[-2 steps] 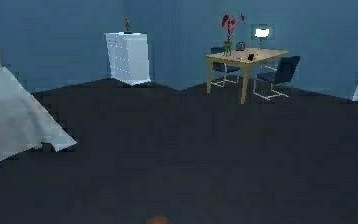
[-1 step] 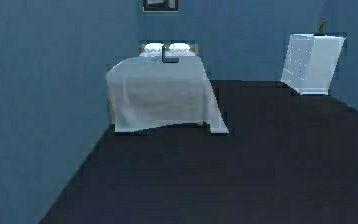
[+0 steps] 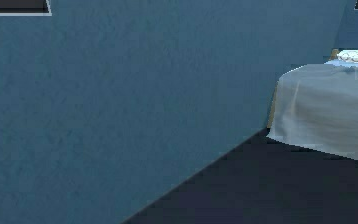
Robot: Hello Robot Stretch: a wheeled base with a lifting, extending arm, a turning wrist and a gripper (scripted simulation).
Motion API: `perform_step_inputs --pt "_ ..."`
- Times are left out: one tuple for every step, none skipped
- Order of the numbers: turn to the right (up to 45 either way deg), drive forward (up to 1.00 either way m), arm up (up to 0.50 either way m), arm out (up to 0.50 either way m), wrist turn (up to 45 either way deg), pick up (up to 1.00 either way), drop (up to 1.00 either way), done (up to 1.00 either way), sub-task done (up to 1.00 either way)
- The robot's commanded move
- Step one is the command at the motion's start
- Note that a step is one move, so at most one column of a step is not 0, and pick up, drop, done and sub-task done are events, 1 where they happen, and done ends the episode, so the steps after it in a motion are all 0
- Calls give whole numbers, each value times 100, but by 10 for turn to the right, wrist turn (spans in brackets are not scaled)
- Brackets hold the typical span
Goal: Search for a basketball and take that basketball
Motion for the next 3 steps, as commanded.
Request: perform_step_inputs --pt "0 0 20 0 0 0 0 0 0" --pt "0 0 0 50 0 0 0 0 0" --pt "0 0 0 0 450 0 0 0 0"
